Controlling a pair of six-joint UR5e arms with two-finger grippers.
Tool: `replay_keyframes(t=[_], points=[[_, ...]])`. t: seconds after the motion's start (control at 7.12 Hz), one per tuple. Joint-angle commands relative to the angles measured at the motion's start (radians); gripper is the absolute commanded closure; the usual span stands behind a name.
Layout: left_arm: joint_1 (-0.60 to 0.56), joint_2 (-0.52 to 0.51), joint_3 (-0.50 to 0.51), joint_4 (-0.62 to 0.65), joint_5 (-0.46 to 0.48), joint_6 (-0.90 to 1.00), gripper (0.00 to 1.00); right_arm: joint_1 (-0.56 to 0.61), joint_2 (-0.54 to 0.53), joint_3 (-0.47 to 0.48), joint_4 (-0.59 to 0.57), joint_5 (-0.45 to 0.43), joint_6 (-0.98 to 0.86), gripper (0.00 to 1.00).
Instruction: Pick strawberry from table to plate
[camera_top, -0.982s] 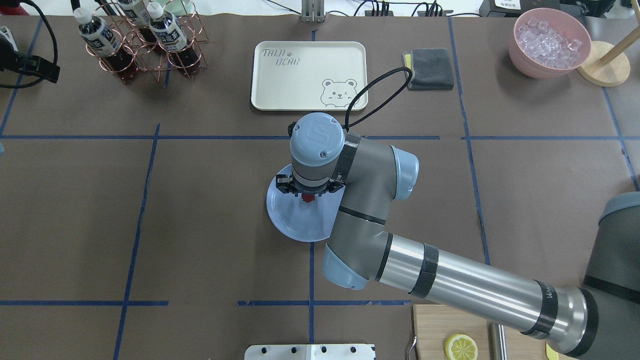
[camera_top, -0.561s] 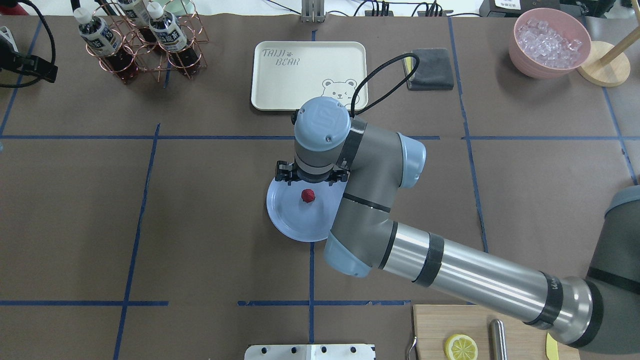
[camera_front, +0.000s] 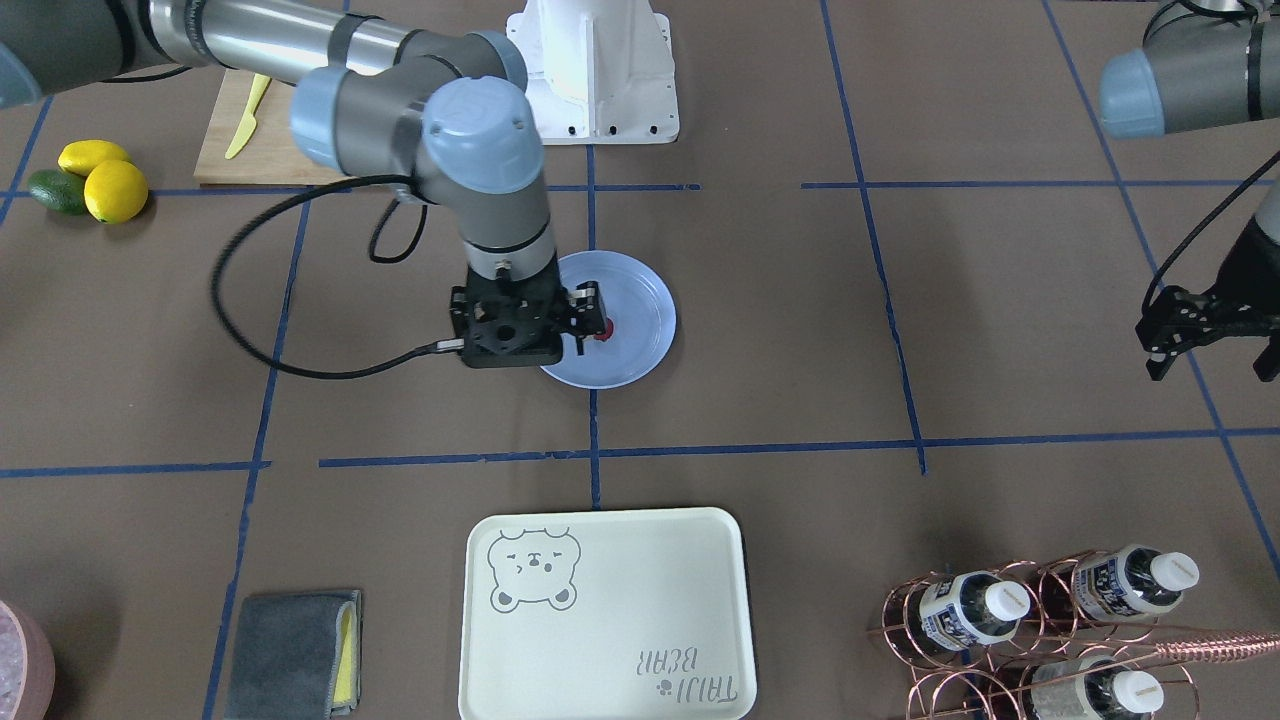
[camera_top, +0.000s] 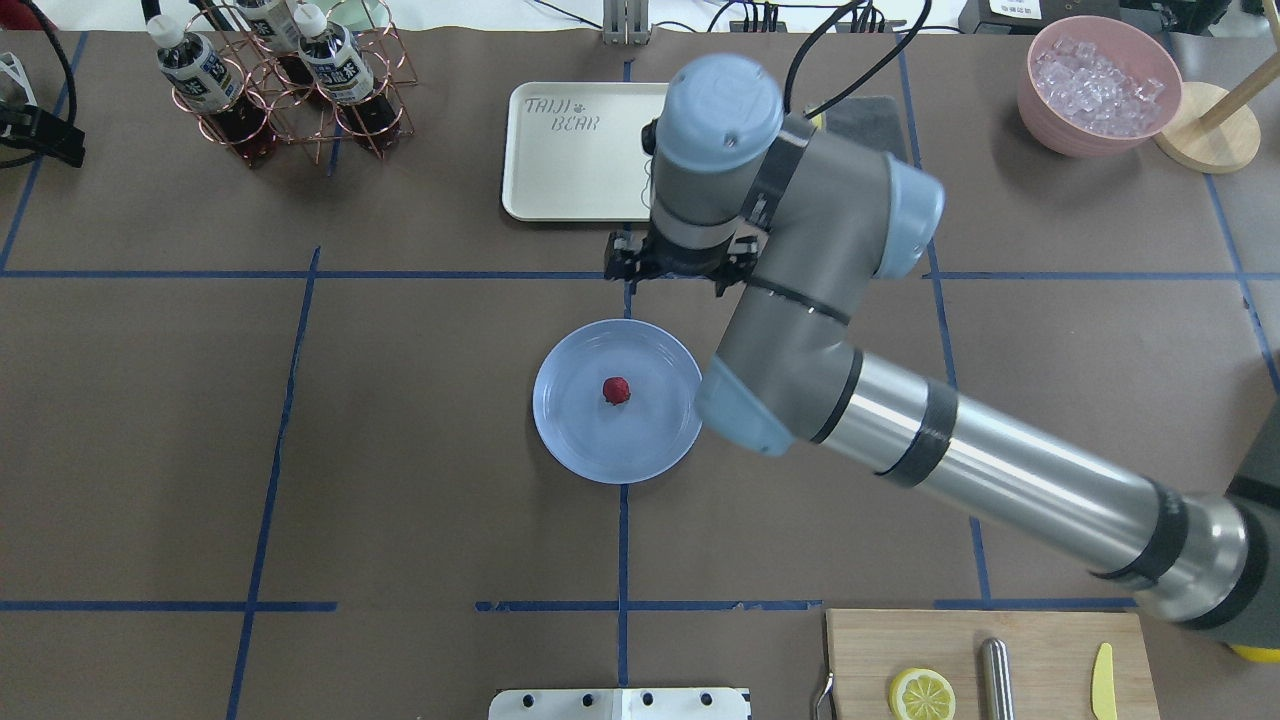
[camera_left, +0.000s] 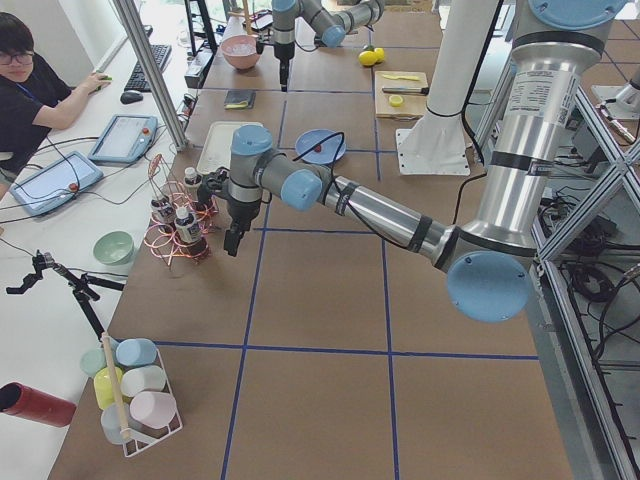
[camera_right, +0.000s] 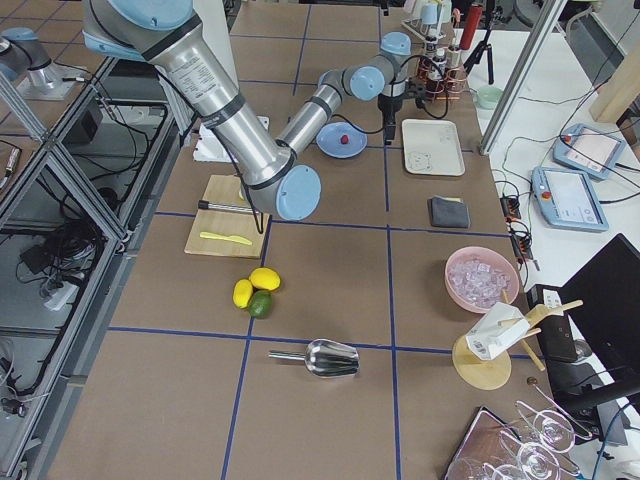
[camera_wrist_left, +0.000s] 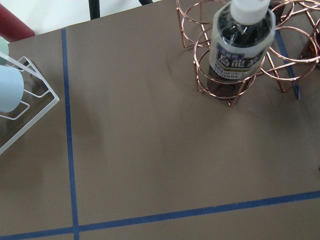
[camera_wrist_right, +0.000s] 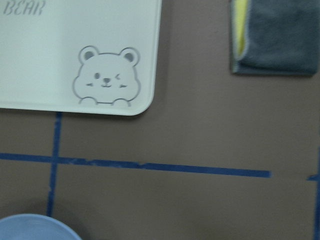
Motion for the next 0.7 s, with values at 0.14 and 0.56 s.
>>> replay_keyframes(t=[0.14, 0.56], points=[[-0.194, 0.102, 0.126, 0.002, -0.145, 0.355, 0.00, 0.304, -0.377, 0.149, -0.007, 0.167, -0.551, 0.00], [-0.248, 0.207, 0.171, -0.006, -0.150, 0.471, 0.00, 0.554, -0.637, 0.133, -0.008, 0.218, -0.998, 0.00]])
